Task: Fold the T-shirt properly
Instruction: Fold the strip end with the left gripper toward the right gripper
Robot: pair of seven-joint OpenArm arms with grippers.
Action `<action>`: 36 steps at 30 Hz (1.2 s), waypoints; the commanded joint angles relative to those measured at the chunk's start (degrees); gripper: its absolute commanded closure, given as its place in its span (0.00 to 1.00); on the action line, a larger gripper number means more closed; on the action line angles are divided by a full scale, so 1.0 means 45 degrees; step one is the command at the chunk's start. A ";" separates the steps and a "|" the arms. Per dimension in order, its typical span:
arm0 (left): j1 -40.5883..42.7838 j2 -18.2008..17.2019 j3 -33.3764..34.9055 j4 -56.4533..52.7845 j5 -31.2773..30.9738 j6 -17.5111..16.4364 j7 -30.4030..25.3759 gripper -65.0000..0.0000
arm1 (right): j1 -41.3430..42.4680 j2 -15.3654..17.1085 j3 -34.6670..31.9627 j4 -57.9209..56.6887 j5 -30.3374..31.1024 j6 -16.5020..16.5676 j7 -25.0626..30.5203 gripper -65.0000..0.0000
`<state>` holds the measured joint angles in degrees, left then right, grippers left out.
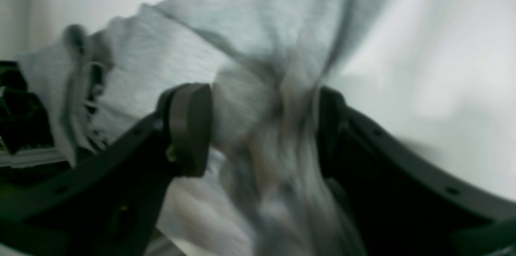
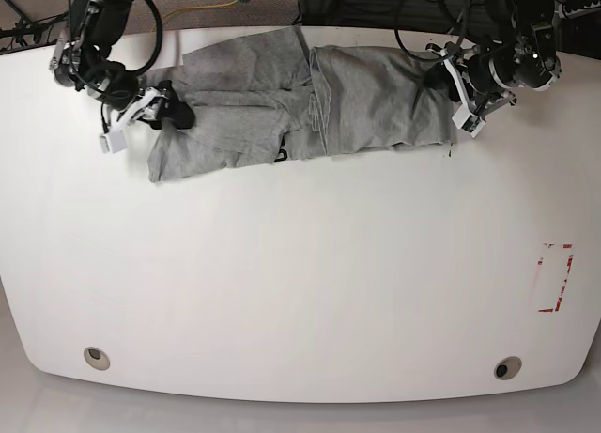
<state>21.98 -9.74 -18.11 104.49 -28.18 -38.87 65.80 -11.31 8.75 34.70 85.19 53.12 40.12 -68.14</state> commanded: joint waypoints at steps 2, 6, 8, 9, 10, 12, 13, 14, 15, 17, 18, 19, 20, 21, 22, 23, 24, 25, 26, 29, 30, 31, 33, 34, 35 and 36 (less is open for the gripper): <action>0.0225 -0.0112 -0.0049 0.0175 -0.0018 -0.0045 -0.0508 0.61 | -0.0055 -0.0197 -0.0238 0.0283 -0.0035 -0.0026 -0.0184 0.48; 0.0381 -0.0112 -0.0049 0.0097 0.0002 0.0052 -0.0625 0.61 | -0.0016 -0.0216 -0.0316 0.0303 -0.0015 -0.0026 -0.0145 0.88; 0.0381 -0.0112 -0.0030 0.0097 0.0002 0.0052 -0.0625 0.61 | 0.0140 -0.0177 -0.0316 0.0576 0.0043 -0.0026 -0.0145 1.00; 0.0381 -0.0112 -0.0030 0.0097 0.0002 0.0052 -0.0625 0.61 | 0.0159 -0.0080 -0.0297 0.0908 0.0043 -0.0026 -0.0145 1.00; 0.0381 -0.0112 -0.0030 0.0097 0.0002 0.0052 -0.0625 0.61 | 0.0042 0.0038 -0.0277 0.1338 0.0043 -0.0026 -0.0145 1.00; 0.0381 -0.0034 -0.0010 0.0097 0.0002 0.0052 -0.0625 0.61 | -0.0212 0.0194 -0.0277 0.2530 0.0063 -0.0368 -0.0145 1.00; 0.0381 -0.0014 0.0009 0.0097 0.0002 0.0052 -0.0625 0.61 | -0.0309 0.0233 -0.0277 0.3116 0.0043 -0.0642 -0.0145 1.00; 0.0342 0.0005 0.0029 0.0097 0.0002 0.0072 -0.0625 0.61 | -0.0368 0.0233 -0.0277 0.3507 0.0043 -0.0837 -0.0145 1.00; 0.0244 0.0142 0.0029 0.0077 0.0002 0.0072 -0.0625 0.61 | -0.0388 0.0311 -0.0277 0.4015 0.0043 -0.1130 -0.0184 1.00; -0.0049 0.0494 0.0029 0.0058 0.0002 0.0345 -0.0586 0.61 | -0.0407 0.0428 -0.0297 0.4835 0.0063 -0.1658 -0.0223 1.00; -0.0166 0.0630 0.0029 -0.0020 0.0002 0.0580 -0.0547 0.61 | -0.0427 0.0409 -0.0316 0.5167 0.0063 -0.1853 -0.0223 1.00; -0.0342 0.0728 0.0049 -0.0098 0.0002 0.0873 -0.0527 0.61 | -0.0563 0.0409 -0.0336 0.5441 0.0024 -0.1970 -0.0223 1.00; -0.0478 0.0806 0.0185 -0.0138 0.0002 0.1068 -0.0527 0.61 | -0.0681 0.0409 -0.0355 0.5656 0.0004 -0.2068 -0.0223 1.00; -0.0576 0.0806 0.0322 -0.0216 0.0002 0.1185 -0.0527 0.61 | -0.0739 0.0409 -0.0375 0.5773 0.0024 -0.2068 -0.0223 1.00; -0.0713 0.0826 0.0615 -0.0352 0.0002 0.1322 -0.0527 0.61 | -0.0759 0.0409 -0.0375 0.5890 0.0063 -0.2087 -0.0223 1.00; -0.0967 0.0826 0.1084 -0.0567 0.0002 0.1498 -0.0527 0.61 | -0.0739 0.0409 -0.0394 0.6066 0.0063 -0.2126 -0.0223 1.00; -0.1143 0.0826 0.1455 -0.0724 -0.0018 0.1732 -0.0547 0.61 | -0.0739 0.0409 -0.0433 0.6261 0.0043 -0.2126 -0.0223 1.00; -0.1221 0.0845 0.1631 -0.0821 -0.0037 0.1850 -0.0566 0.61 | -0.0739 0.0409 -0.0512 0.6359 0.0043 -0.2126 -0.0243 1.00; -0.1279 0.0943 0.1807 -0.0899 -0.0057 0.2006 -0.0566 0.61 | -0.0739 0.0409 -0.0687 0.6476 0.0043 -0.2126 -0.0243 1.00; -0.1358 0.1373 0.1944 -0.1192 -0.0037 0.2338 -0.0605 0.61 | -0.0720 0.0409 -0.1293 0.6652 0.0004 -0.2146 -0.0243 1.00; -0.1436 0.1470 0.1944 -0.1251 -0.0037 0.2338 -0.0605 0.61 | -0.0700 0.0409 -0.1410 0.6671 0.0043 -0.2146 -0.0243 1.00; -0.1592 0.1627 0.1963 -0.1310 -0.0018 0.2338 -0.0586 0.61 | -0.0642 0.0389 -0.1606 0.6691 0.0063 -0.2146 -0.0243 1.00; -0.1651 0.1763 0.2002 -0.1349 -0.0018 0.2377 -0.0566 0.61 | -0.0544 0.0389 -0.1996 0.6789 0.0063 -0.2146 -0.0243 1.00; -0.1651 0.1802 0.2002 -0.1349 -0.0018 0.2377 -0.0566 0.61 | -0.0524 0.0389 -0.2231 0.6828 0.0082 -0.2146 -0.0243 1.00; -0.1651 0.1881 0.2002 -0.1349 -0.0018 0.2377 -0.0586 0.61 | -0.0524 0.0370 -0.2465 0.6847 0.0082 -0.2146 -0.0243 1.00; -0.1651 0.1920 0.2002 -0.1349 -0.0018 0.2377 -0.0586 0.61 | -0.0485 0.0370 -0.2602 0.6847 0.0082 -0.2146 -0.0243 1.00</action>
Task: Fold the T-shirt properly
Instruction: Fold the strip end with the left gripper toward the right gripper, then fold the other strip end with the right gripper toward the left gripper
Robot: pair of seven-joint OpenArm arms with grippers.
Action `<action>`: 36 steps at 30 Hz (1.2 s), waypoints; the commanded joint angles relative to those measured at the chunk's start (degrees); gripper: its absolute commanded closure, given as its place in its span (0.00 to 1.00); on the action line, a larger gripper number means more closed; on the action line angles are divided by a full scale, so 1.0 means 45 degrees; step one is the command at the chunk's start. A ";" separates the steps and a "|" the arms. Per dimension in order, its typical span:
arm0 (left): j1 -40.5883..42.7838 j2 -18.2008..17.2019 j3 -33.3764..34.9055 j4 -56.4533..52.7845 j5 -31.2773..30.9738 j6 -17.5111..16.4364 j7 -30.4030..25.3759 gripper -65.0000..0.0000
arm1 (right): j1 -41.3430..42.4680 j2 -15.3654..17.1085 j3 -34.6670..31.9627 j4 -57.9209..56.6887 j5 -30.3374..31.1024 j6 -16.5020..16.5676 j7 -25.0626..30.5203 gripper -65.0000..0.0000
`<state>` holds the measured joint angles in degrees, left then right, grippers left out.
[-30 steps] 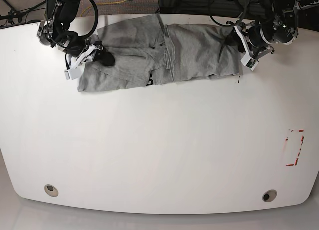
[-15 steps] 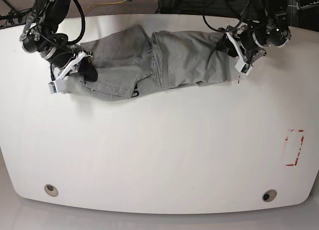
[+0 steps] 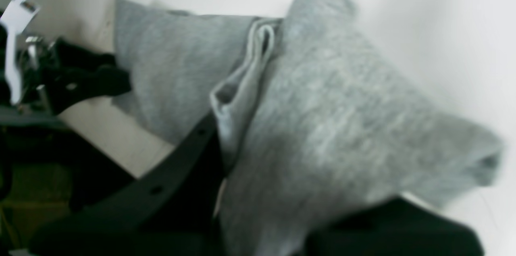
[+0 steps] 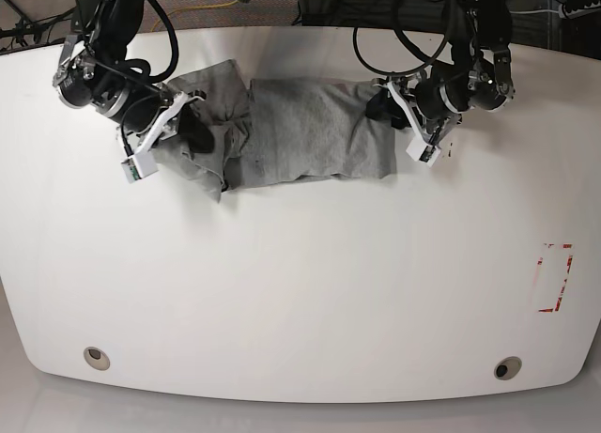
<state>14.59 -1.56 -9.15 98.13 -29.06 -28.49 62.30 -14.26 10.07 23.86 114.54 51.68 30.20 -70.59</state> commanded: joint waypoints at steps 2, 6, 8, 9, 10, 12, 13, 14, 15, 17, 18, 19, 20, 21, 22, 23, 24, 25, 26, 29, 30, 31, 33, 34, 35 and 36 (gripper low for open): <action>-0.0009 0.0162 0.0011 0.0065 0.0177 0.0070 0.0191 0.61 | 0.0385 -0.0254 -0.0564 0.0324 0.0403 0.0059 0.0340 1.00; -0.0028 0.0162 0.0011 0.0065 0.0177 0.0070 0.0172 0.61 | 0.0620 -0.0781 -0.1248 0.0324 0.0305 0.0059 0.0340 1.00; -0.0028 0.0162 0.0011 0.0065 0.0177 0.0070 0.0172 0.61 | 0.0796 -0.0938 -0.1560 0.0305 0.0305 0.0059 0.0380 1.00; -0.0028 0.0162 0.0011 0.0065 0.0177 0.0070 0.0172 0.61 | 0.0913 -0.1016 -0.1717 0.0285 0.0305 0.0059 0.0380 1.00; -0.0028 0.0162 0.0011 0.0065 0.0177 0.0070 0.0172 0.61 | 0.0991 -0.1094 -0.1892 0.0285 0.0305 0.0059 0.0380 1.00; -0.0028 0.0162 0.0011 0.0065 0.0177 0.0070 0.0172 0.61 | 0.1089 -0.1270 -0.2283 0.0226 0.0286 0.0059 0.0380 1.00; -0.0028 0.0162 0.0011 0.0065 0.0177 0.0070 0.0172 0.61 | 0.1167 -0.1348 -0.2420 0.0207 0.0286 0.0059 0.0380 1.00; -0.0028 0.0162 0.0011 0.0065 0.0196 0.0070 0.0172 0.61 | 0.1284 -0.1465 -0.2518 0.0187 0.0286 0.0079 0.0380 1.00; -0.0028 0.0162 0.0011 0.0065 0.0196 0.0070 0.0172 0.61 | 0.1382 -0.1641 -0.2693 0.0031 0.0286 0.0079 0.0380 1.00; -0.0028 0.0162 0.0011 0.0065 0.0196 0.0070 0.0172 0.61 | 0.1518 -0.1739 -0.2889 -0.0242 0.0286 0.0079 0.0380 1.00; -0.0028 0.0162 0.0011 0.0065 0.0196 0.0070 0.0172 0.61 | 0.1558 -0.1758 -0.2987 -0.0418 0.0286 0.0079 0.0399 1.00; -0.0028 0.0162 0.0011 0.0065 0.0196 0.0070 0.0172 0.61 | 0.1558 -0.1758 -0.3045 -0.0535 0.0286 0.0079 0.0399 1.00; -0.0028 0.0162 0.0011 0.0065 0.0196 0.0070 0.0172 0.61 | 0.1558 -0.1758 -0.3143 -0.0672 0.0286 0.0079 0.0419 1.00; -0.0028 0.0162 0.0011 0.0065 0.0196 0.0070 0.0172 0.61 | 0.1577 -0.1758 -0.3221 -0.0828 0.0286 0.0079 0.0536 1.00; -0.0028 0.0162 0.0011 0.0065 0.0196 0.0070 0.0152 0.61 | 0.1694 -0.1758 -0.3338 -0.0946 0.0286 0.0079 0.0731 1.00; -0.0028 0.0162 0.0011 0.0065 0.0196 0.0070 0.0152 0.61 | 0.1772 -0.1739 -0.3514 -0.1043 0.0286 0.0079 0.0848 1.00; -0.0028 0.0162 0.0011 0.0065 0.0196 0.0070 0.0152 0.61 | 0.1851 -0.1699 -0.3787 -0.1180 0.0266 0.0059 0.1005 0.99; -0.0028 0.0162 0.0011 0.0065 0.0196 0.0070 0.0152 0.61 | 0.1929 -0.1582 -0.4178 -0.1375 0.0266 0.0059 0.1161 0.95; -0.0028 0.0162 0.0011 0.0065 0.0196 0.0070 0.0152 0.61 | 0.2026 -0.1485 -0.4510 -0.1512 0.0266 0.0040 0.1298 0.89; -0.0028 0.0162 0.0011 0.0065 0.0196 0.0070 0.0152 0.61 | 0.2241 -0.1328 -0.5624 -0.1727 0.0266 -0.0546 0.1728 0.60; -0.0028 0.0162 0.0011 0.0065 0.0177 0.0070 0.0152 0.61 | 0.2280 -0.1309 -0.6112 -0.1708 0.0266 -0.0957 0.1884 0.49; -0.0028 0.0162 0.0011 0.0065 0.0177 0.0070 0.0152 0.61 | 0.2280 -0.1309 -0.6464 -0.1688 0.0266 -0.1289 0.2040 0.42; -0.0028 0.0162 0.0011 0.0065 0.0177 0.0070 0.0133 0.61 | 0.2417 -0.1309 -0.7011 -0.1669 0.0266 -0.1758 0.2196 0.33; -0.0028 0.0162 0.0011 0.0065 0.0177 0.0050 0.0133 0.61 | 0.2573 -0.1309 -0.7304 -0.1669 0.0266 -0.1992 0.2196 0.31; -0.0028 0.0162 0.0011 0.0065 0.0177 0.0031 0.0133 0.61 | 0.2652 -0.1309 -0.7519 -0.1688 0.0227 -0.2109 0.2196 0.30; -0.0028 0.0162 -0.0009 0.0084 0.0157 0.0031 0.0133 0.61 | 0.2671 -0.1309 -0.7753 -0.1669 0.0071 -0.2148 0.2196 0.30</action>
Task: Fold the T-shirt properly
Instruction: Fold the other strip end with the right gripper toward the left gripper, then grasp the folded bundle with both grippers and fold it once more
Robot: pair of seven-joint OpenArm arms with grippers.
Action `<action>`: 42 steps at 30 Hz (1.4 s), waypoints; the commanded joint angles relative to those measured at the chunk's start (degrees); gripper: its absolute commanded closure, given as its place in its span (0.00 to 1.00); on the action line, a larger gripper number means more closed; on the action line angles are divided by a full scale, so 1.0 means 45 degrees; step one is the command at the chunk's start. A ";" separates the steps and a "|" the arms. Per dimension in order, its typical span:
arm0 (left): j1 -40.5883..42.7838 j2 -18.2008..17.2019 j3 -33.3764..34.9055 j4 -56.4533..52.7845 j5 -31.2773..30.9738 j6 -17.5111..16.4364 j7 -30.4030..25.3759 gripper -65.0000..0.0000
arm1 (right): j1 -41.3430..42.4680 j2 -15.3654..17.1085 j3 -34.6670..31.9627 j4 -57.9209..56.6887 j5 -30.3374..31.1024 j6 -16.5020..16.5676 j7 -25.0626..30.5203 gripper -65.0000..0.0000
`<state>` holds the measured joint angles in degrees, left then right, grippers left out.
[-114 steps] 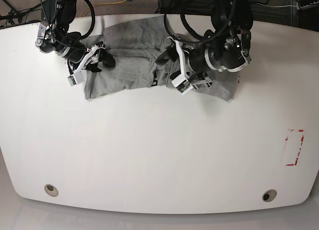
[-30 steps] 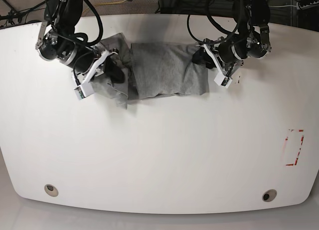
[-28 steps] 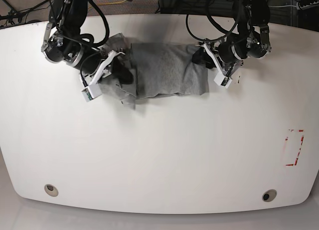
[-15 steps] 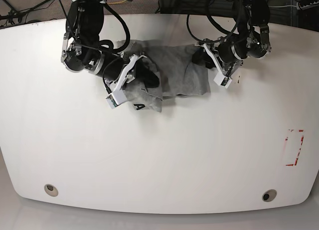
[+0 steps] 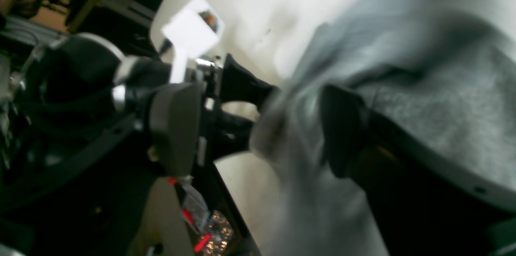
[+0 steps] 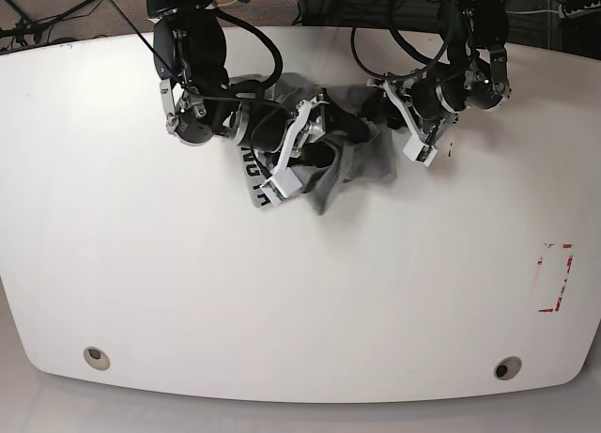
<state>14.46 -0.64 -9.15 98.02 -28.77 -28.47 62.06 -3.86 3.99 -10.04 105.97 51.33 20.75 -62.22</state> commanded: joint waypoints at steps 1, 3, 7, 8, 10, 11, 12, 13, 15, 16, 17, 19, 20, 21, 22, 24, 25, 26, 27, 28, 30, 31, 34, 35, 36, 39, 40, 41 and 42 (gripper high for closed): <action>-0.0019 -0.0062 -0.0028 0.0148 0.0094 0.0026 0.0186 0.61 | 0.0359 0.0042 -0.0396 0.0314 -0.0086 -0.0050 0.0336 0.30; -0.0038 -0.0120 -0.0048 0.0187 0.0055 -0.0013 0.0186 0.61 | 0.0320 0.0061 -0.0474 0.0880 -0.0555 0.0028 0.0336 0.30; -0.0234 -0.0062 -0.0712 0.0480 0.0035 -0.0013 -0.0146 0.61 | -0.0032 0.0413 -0.0513 0.1935 -0.0984 0.0223 0.0356 0.30; -0.0234 -0.0042 -0.0966 0.0636 0.0035 -0.0013 -0.0146 0.61 | -0.0090 0.0491 -0.0454 0.1994 -0.0984 0.0419 0.0356 0.30; -0.0273 -0.0023 -0.1533 0.1085 0.0035 -0.0013 -0.0146 0.61 | -0.0207 0.0784 -0.0239 0.1994 -0.1004 0.0809 0.0356 0.30; -0.0273 -0.0023 -0.1787 0.1339 0.0035 -0.0013 -0.0146 0.61 | -0.0227 0.0921 0.0014 0.1994 -0.1023 0.0966 0.0375 0.30; -0.0273 -0.0023 -0.2021 0.1613 0.0035 -0.0013 -0.0146 0.61 | -0.0247 0.0999 0.0190 0.1994 -0.1023 0.1024 0.0375 0.30; -0.0273 -0.0023 -0.2470 0.2003 0.0035 -0.0013 -0.0146 0.61 | -0.0403 0.1136 0.0444 0.1994 -0.1004 0.1102 0.0375 0.30; -0.0390 -0.0023 -0.3193 0.2492 0.0016 -0.0033 -0.0146 0.61 | -0.0598 0.1429 0.0933 0.2013 -0.0984 0.1259 0.0395 0.30; -0.0566 0.0036 -0.3564 0.2707 0.0016 -0.0033 -0.0146 0.61 | -0.0598 0.1604 0.1187 0.1974 -0.0984 0.1396 0.0395 0.30; -0.0742 0.0055 -0.3779 0.2765 -0.0062 -0.0033 -0.0146 0.61 | -0.0579 0.1702 0.1382 0.1955 -0.1082 0.1552 0.0395 0.30; -0.0859 -0.0003 -0.4033 0.2843 -0.0238 -0.0033 -0.0146 0.61 | -0.0559 0.1800 0.1636 0.1955 -0.1102 0.1708 0.0395 0.30; -0.0937 -0.0179 -0.4209 0.2863 -0.0453 -0.0033 -0.0146 0.61 | -0.0579 0.1839 0.1812 0.1955 -0.1082 0.1747 0.0395 0.30; -0.0976 -0.0374 -0.4404 0.2922 -0.0648 -0.0033 -0.0146 0.61 | -0.0579 0.1858 0.1929 0.1955 -0.1082 0.1747 0.0395 0.30; -0.1015 -0.0531 -0.4502 0.2980 -0.0805 -0.0033 -0.0146 0.62 | -0.0559 0.1858 0.2046 0.1916 -0.1121 0.1747 0.0395 0.30; -0.1230 -0.0648 -0.4600 0.3176 -0.1137 -0.0013 -0.0146 0.62 | -0.0325 0.1858 0.2144 0.1544 -0.1356 0.1747 0.0395 0.31; -0.1328 -0.0667 -0.4580 0.3293 -0.1274 0.0026 -0.0146 0.62 | -0.0110 0.1858 0.2105 0.1369 -0.1551 0.1747 0.0395 0.31; -0.1367 -0.0667 -0.4541 0.3391 -0.1371 0.0026 -0.0146 0.62 | 0.0007 0.1839 0.2085 0.1212 -0.1727 0.1747 0.0395 0.32; -0.1367 -0.0648 -0.4287 0.3527 -0.1586 0.0006 -0.0107 0.62 | 0.0144 0.1800 0.2066 0.1036 -0.1961 0.1747 0.0395 0.37; -0.1328 -0.0687 -0.3955 0.3586 -0.1801 0.0006 -0.0107 0.62 | 0.0242 0.1761 0.2046 0.0861 -0.2118 0.1747 0.0395 0.43; -0.1328 -0.0707 -0.3310 0.3586 -0.2035 0.0006 -0.0107 0.62 | 0.0437 0.1722 0.2027 0.0568 -0.2391 0.1747 0.0434 0.54; -0.1347 -0.0707 -0.2744 0.3586 -0.2074 0.0006 -0.0107 0.62 | 0.0769 0.1663 0.2027 0.0216 -0.2547 0.1747 0.0571 0.62; -0.1347 -0.0648 -0.1220 0.3586 -0.2035 -0.0013 -0.0087 0.62 | 0.1297 0.1448 0.2007 -0.0800 -0.3016 0.1747 0.0942 0.79; -0.1328 -0.0667 -0.0654 0.3586 -0.2035 -0.0013 -0.0087 0.62 | 0.1453 0.1429 0.2007 -0.1230 -0.3172 0.1747 0.1098 0.81; -0.1308 -0.0667 -0.0243 0.3586 -0.2035 -0.0013 -0.0087 0.62 | 0.1609 0.1370 0.1988 -0.1640 -0.3309 0.1747 0.1254 0.81; -0.0878 -0.0648 0.0089 0.3586 -0.2035 -0.0013 -0.0087 0.62 | 0.1785 0.1292 0.1988 -0.2441 -0.3524 0.1747 0.1762 0.80; -0.0703 -0.0628 0.0128 0.3586 -0.2035 -0.0013 -0.0087 0.62 | 0.1824 0.1292 0.1968 -0.2773 -0.3622 0.1747 0.2036 0.80; -0.0624 -0.0628 0.0187 0.3586 -0.2035 -0.0013 -0.0087 0.62 | 0.1883 0.1292 0.1890 -0.2949 -0.3680 0.1747 0.2153 0.80; -0.0546 -0.0667 0.0226 0.3566 -0.2035 -0.0013 -0.0087 0.62 | 0.1961 0.1311 0.1734 -0.3144 -0.3759 0.1747 0.2290 0.80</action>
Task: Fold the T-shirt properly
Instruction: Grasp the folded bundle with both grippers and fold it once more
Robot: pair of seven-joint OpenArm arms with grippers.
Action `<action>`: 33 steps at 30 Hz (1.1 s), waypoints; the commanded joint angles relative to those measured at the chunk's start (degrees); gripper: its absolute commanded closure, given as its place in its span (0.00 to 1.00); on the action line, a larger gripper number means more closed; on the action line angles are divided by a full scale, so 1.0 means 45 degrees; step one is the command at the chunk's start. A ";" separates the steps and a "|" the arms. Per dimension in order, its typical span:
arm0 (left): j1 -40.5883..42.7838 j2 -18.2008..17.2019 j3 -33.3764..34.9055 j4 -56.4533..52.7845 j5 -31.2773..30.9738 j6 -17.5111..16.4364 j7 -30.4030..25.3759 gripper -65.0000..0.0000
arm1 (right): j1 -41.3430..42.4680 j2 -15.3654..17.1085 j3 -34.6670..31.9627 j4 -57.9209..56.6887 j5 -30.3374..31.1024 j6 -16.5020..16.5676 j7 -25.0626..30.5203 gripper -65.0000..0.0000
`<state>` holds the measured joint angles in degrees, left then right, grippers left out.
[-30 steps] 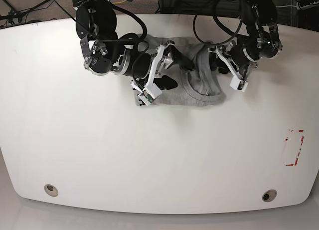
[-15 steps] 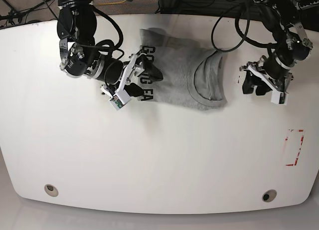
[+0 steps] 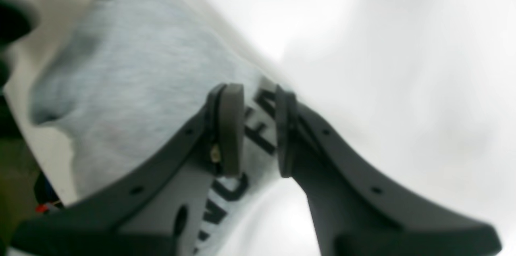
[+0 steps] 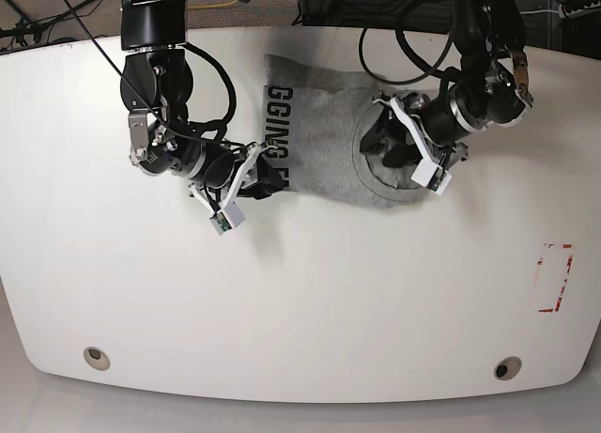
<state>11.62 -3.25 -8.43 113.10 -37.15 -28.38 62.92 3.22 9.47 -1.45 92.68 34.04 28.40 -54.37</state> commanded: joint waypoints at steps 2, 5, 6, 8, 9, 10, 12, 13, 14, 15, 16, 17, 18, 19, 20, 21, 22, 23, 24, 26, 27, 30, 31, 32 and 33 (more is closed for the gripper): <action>0.0280 -0.0246 0.0124 0.0195 -0.0175 -0.0032 -0.0257 0.62 | 0.0485 0.0131 -0.0820 -0.0699 -0.0249 0.0047 0.0976 0.80; 0.0515 -0.0812 0.0143 0.0020 -0.0175 -0.0032 -0.0257 0.62 | 0.0426 0.0131 -0.1425 -0.1129 -0.0835 0.0047 0.1835 0.80; 0.0515 -0.0969 0.0143 -0.0254 -0.0175 -0.0032 -0.0257 0.62 | 0.0407 0.0112 -0.1582 -0.1324 -0.1147 0.0047 0.2128 0.80; 0.0495 -0.1301 0.0104 -0.0820 -0.0077 -0.0032 -0.0257 0.62 | 0.0309 0.0092 -0.1816 -0.1481 -0.1616 0.0047 0.2480 0.80; 0.0437 -0.1457 0.0104 -0.1055 0.0020 -0.0032 -0.0257 0.62 | 0.0192 0.0092 -0.1836 -0.1481 -0.1753 0.0047 0.2480 0.81; 0.0241 -0.1633 0.0143 -0.1465 0.0235 -0.0032 -0.0257 0.62 | 0.0094 0.0092 -0.1816 -0.1461 -0.1890 0.0047 0.2519 0.81; -0.0208 -0.1750 0.0339 -0.2325 0.0626 -0.0032 -0.0277 0.62 | 0.0036 0.0112 -0.1797 -0.1461 -0.1929 0.0047 0.2539 0.81; -0.0774 -0.1828 0.0651 -0.3145 0.0977 -0.0032 -0.0335 0.62 | 0.0055 0.0131 -0.1797 -0.1461 -0.1929 0.0047 0.2539 0.81; -0.1243 -0.1887 0.0944 -0.3829 0.1271 -0.0032 -0.0355 0.62 | 0.0036 0.0131 -0.1797 -0.1422 -0.1929 0.0047 0.2539 0.81; -0.1536 -0.1965 0.1140 -0.4239 0.1466 -0.0032 -0.0355 0.62 | 0.0016 0.0151 -0.1797 -0.1363 -0.1909 0.0047 0.2539 0.81; -0.1908 -0.2024 0.1433 -0.4689 0.1681 -0.0032 -0.0355 0.62 | -0.0042 0.0170 -0.1797 -0.1129 -0.1890 0.0047 0.2539 0.81; -0.2298 -0.2043 0.1687 -0.5157 0.1857 -0.0032 -0.0355 0.62 | -0.0101 0.0209 -0.1797 -0.0914 -0.1948 0.0047 0.2539 0.81; -0.2728 -0.2024 0.1960 -0.5646 0.2032 -0.0032 -0.0355 0.62 | -0.0238 0.0385 -0.1855 -0.0777 -0.2066 0.0047 0.2539 0.81; -0.3060 -0.2024 0.2136 -0.5958 0.2130 -0.0032 -0.0374 0.62 | -0.0296 0.0444 -0.1875 -0.0738 -0.2144 0.0047 0.2539 0.81; -0.3529 -0.2004 0.2371 -0.6330 0.2286 -0.0032 -0.0492 0.62 | -0.0375 0.0463 -0.1894 -0.0699 -0.2261 0.0047 0.2539 0.81; -0.3920 -0.2004 0.2605 -0.6584 0.2404 -0.0032 -0.0667 0.62 | -0.0453 0.0444 -0.1894 -0.0640 -0.2359 0.0047 0.2539 0.81; -0.4232 -0.2004 0.2839 -0.6818 0.2501 -0.0032 -0.0843 0.62 | -0.0531 0.0444 -0.1894 -0.0523 -0.2456 0.0047 0.2539 0.81; -0.4643 -0.2004 0.3191 -0.7131 0.2579 0.0026 -0.1117 0.62 | -0.0609 0.0424 -0.1894 -0.0347 -0.2534 0.0047 0.2539 0.81; -0.4916 -0.2004 0.3426 -0.7346 0.2697 0.0046 -0.1293 0.62 | -0.0824 0.0424 -0.1894 -0.0191 -0.2554 0.0047 0.2539 0.81; -0.5346 -0.2004 0.3758 -0.7814 0.2931 0.0046 -0.1566 0.62 | -0.1117 0.0405 -0.2129 0.0024 -0.2573 0.0028 0.2539 0.81; -0.5600 -0.1984 0.3836 -0.8010 0.3029 0.0046 -0.1683 0.62 | -0.1117 0.0405 -0.2324 0.0082 -0.2554 -0.0011 0.2539 0.81; -0.6186 -0.1672 0.3973 -0.8303 0.3185 0.0046 -0.1722 0.62 | -0.1136 0.0405 -0.3027 0.0063 -0.2554 -0.0070 0.2539 0.81; -0.6381 -0.1555 0.3973 -0.8361 0.3185 0.0046 -0.1722 0.62 | -0.1136 0.0327 -0.3320 0.0024 -0.2554 -0.0070 0.2539 0.81; -0.6499 -0.1535 0.3992 -0.8361 0.3185 0.0046 -0.1722 0.62 | -0.1136 0.0151 -0.3496 0.0024 -0.2554 -0.0070 0.2539 0.81; -0.6577 -0.1535 0.3992 -0.8322 0.3185 0.0046 -0.1722 0.62 | -0.1136 -0.0064 -0.3633 0.0024 -0.2554 -0.0070 0.2539 0.81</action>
<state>-15.68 -10.57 9.56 74.56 -21.78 -28.21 56.07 -2.55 10.70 -17.06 91.83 21.74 27.73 -43.66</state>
